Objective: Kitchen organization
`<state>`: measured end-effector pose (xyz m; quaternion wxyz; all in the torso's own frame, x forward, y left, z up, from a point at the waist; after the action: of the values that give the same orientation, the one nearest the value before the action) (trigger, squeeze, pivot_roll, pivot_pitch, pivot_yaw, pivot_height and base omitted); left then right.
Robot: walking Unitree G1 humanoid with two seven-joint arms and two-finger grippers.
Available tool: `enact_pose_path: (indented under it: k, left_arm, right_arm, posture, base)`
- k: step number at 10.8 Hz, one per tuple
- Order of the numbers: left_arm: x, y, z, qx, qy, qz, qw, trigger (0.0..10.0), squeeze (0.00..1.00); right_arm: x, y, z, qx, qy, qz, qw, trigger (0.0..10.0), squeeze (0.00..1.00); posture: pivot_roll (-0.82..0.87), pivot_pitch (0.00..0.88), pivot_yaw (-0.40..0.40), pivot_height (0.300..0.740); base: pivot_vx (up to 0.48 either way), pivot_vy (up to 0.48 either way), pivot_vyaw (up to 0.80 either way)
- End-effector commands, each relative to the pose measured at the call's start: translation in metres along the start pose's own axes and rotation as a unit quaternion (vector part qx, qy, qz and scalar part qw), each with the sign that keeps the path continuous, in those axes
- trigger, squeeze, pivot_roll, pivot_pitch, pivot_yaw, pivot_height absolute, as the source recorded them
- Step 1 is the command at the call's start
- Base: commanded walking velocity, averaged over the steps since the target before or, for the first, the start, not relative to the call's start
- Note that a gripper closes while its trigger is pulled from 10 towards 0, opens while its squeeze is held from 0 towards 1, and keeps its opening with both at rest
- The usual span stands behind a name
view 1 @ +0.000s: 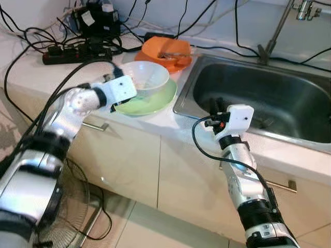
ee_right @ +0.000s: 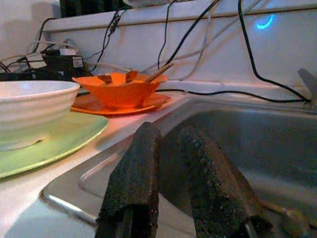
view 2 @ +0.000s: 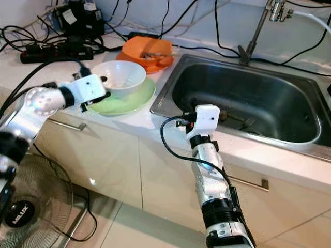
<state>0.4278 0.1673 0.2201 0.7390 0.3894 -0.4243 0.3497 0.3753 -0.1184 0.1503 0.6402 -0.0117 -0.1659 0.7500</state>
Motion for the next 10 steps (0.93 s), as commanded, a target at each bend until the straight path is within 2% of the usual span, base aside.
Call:
enact_pose_path:
  k: [1,2,4,5,7,8,9,10]
  left_arm:
    - [0.004,-0.002,0.001,0.007,-0.026,-0.004,1.000,10.0,0.00]
    - [0.001,-0.006,-0.001,0.021,-0.052,-0.018,0.998,10.0,0.00]
    - [-0.005,-0.012,-0.001,0.033,-0.070,-0.031,0.997,10.0,0.00]
    - [-0.019,-0.016,-0.003,0.040,-0.071,-0.046,0.996,10.0,0.00]
    - [-0.034,-0.021,-0.005,0.042,-0.060,-0.052,0.996,10.0,0.00]
    - [-0.045,-0.024,-0.004,0.040,-0.061,-0.065,0.995,3.9,0.00]
    - [-0.046,-0.025,-0.002,0.034,-0.059,-0.062,0.996,0.0,0.00]
    - [-0.049,-0.027,-0.001,0.032,-0.059,-0.055,0.996,0.0,0.00]
  right_arm:
    - [0.000,-0.003,0.000,0.003,-0.005,-0.001,1.000,10.0,0.00]
    - [0.000,-0.003,0.001,0.003,-0.005,-0.002,1.000,10.0,0.00]
    - [-0.001,-0.003,0.000,0.003,-0.005,-0.004,1.000,10.0,0.00]
    - [-0.001,-0.002,-0.001,0.005,-0.005,-0.004,1.000,10.0,0.00]
    - [0.000,-0.003,-0.002,0.005,-0.005,-0.005,1.000,10.0,0.00]
    - [-0.001,-0.003,-0.001,0.004,-0.006,-0.007,1.000,10.0,0.00]
    - [-0.001,-0.004,-0.001,0.003,-0.005,-0.008,1.000,10.0,0.00]
    - [0.000,-0.004,-0.001,0.003,-0.006,-0.008,1.000,10.0,0.00]
  posture:
    - [0.21,0.036,-0.028,0.740]
    - [0.20,0.036,-0.025,0.740]
    - [0.20,0.034,-0.021,0.740]
    - [0.20,0.029,-0.017,0.740]
    - [0.19,0.023,-0.011,0.740]
    - [0.20,0.019,-0.010,0.740]
    - [0.20,0.018,-0.010,0.740]
    - [0.20,0.015,-0.009,0.740]
  base:
    - [0.000,0.000,0.00]
    - [0.000,0.000,0.00]
    - [0.000,0.000,0.00]
    - [0.000,0.000,0.00]
    - [0.000,0.000,0.00]
    - [0.000,0.000,0.00]
    - [0.000,0.000,0.00]
    - [0.000,0.000,0.00]
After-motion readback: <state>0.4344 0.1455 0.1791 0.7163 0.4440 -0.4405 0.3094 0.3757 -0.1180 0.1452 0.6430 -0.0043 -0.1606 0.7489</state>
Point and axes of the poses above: a point about 5 cm out from each wrist's last joint towards the gripper, its own y axis pointing back from the gripper into the wrist, its own z axis along the axis of the wrist's last joint, x = y × z, the point moved 4 cm from there along -y, pointing out of the wrist towards the gripper, and after that the axes turned 8 degrees about -y, right-handed, at the moved point
